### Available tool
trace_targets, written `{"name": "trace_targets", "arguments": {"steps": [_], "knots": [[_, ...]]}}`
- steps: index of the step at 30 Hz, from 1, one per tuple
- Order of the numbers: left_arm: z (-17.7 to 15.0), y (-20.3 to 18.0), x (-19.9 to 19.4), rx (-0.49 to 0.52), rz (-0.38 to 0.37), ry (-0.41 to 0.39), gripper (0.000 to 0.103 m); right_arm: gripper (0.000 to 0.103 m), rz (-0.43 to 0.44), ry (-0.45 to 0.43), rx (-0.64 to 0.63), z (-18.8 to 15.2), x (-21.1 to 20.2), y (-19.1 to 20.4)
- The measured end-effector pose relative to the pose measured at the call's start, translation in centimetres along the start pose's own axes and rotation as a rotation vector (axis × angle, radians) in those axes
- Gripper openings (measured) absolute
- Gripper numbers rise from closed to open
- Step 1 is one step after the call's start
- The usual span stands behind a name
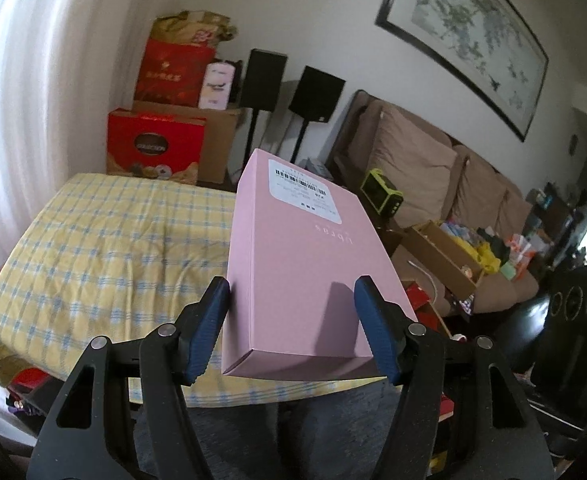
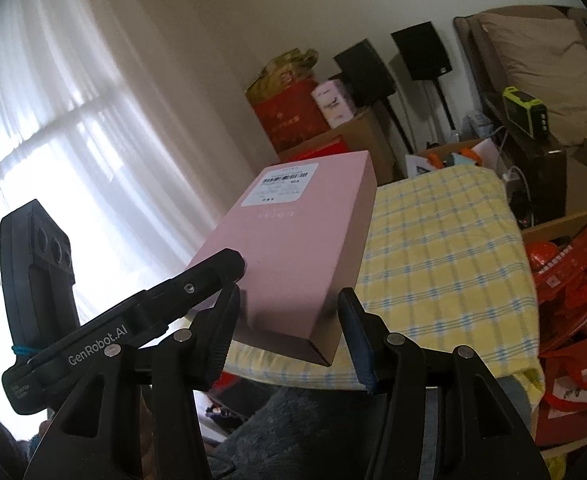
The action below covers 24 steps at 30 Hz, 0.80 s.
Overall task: Organize objects
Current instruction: 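Lift the pink box with the left gripper and carry it toward the cardboard box, then lower the pink box into the cardboard box and open the left gripper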
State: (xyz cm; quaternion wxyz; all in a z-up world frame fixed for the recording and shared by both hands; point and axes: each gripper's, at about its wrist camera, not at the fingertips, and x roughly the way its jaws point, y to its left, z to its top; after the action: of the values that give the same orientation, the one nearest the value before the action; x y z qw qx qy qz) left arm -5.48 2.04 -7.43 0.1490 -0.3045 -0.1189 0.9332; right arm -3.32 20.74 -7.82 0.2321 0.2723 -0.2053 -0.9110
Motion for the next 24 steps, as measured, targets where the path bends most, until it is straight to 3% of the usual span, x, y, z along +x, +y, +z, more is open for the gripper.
{"name": "trace_targets", "arguments": {"steps": [12, 24], "knots": [[1.4, -6.4, 2.9, 0.098, -0.046, -0.007, 0.06, 0.051, -0.054, -0.116, 0.086, 1.9, -4.1, -4.2], [1.6, -12.8, 6.7, 0.181, -0.15, 0.01, 0.06, 0.051, -0.15, -0.209, 0.151, 3.0, -8.2, -9.0]]}}
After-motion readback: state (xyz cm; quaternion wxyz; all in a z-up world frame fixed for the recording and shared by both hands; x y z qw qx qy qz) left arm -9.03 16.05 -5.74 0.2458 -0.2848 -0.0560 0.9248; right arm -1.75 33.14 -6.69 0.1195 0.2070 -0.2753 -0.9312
